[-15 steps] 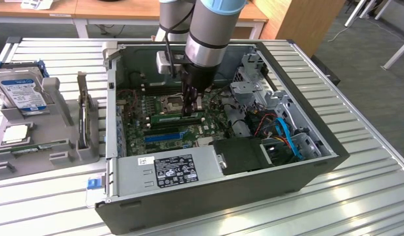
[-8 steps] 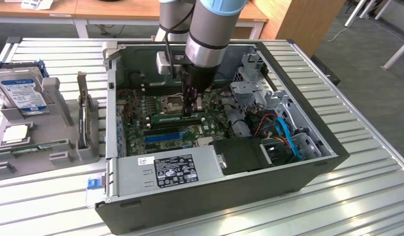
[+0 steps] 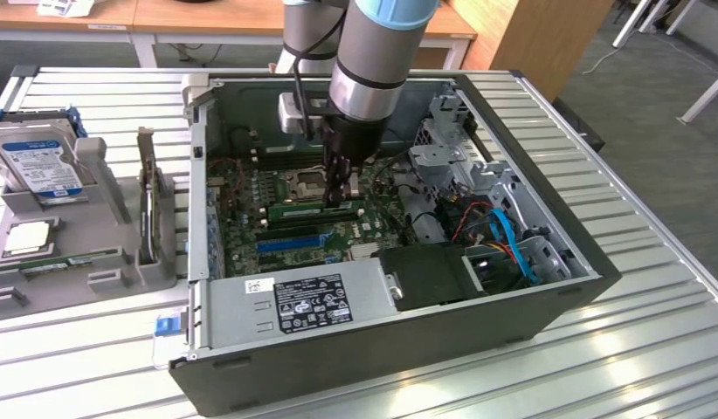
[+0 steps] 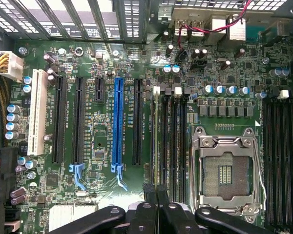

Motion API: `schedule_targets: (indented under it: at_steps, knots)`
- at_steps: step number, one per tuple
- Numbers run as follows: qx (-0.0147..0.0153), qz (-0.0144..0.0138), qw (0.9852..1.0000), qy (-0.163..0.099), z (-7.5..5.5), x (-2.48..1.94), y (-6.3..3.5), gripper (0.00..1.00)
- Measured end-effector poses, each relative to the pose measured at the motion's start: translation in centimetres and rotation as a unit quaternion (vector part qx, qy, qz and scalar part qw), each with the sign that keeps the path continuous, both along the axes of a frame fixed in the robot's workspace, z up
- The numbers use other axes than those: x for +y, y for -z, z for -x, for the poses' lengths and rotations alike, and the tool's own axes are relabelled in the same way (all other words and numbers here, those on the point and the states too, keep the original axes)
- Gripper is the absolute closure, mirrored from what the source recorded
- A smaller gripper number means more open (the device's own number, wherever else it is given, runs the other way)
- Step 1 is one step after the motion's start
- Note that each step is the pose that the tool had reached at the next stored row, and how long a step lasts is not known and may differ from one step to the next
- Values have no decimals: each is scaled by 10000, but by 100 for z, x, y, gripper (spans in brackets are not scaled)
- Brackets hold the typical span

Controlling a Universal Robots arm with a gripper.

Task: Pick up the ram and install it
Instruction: 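Insert the ram into the slot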

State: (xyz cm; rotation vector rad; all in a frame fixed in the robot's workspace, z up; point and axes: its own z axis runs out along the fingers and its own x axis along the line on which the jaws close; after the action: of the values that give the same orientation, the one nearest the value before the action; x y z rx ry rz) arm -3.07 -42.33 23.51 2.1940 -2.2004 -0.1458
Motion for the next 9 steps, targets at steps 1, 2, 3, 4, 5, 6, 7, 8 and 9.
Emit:
schedule_targets:
  at_steps: [1,2,3,4,5,6,7,8,9]
  knots:
    - [0,0,10000,0,0,0,2,88]
    - [0,-1,10000,0,0,0,6,88]
    - [0,0,10000,0,0,0,9,88]
    - [0,0,10000,0,0,0,11,88]
    - [0,0,10000,0,0,0,13,88]
    - [0,1,10000,0,0,0,14,88]
    - [0,0,10000,0,0,0,15,88]
    - [0,0,10000,0,0,0,15,88]
    - [0,0,10000,0,-2,0,15,88]
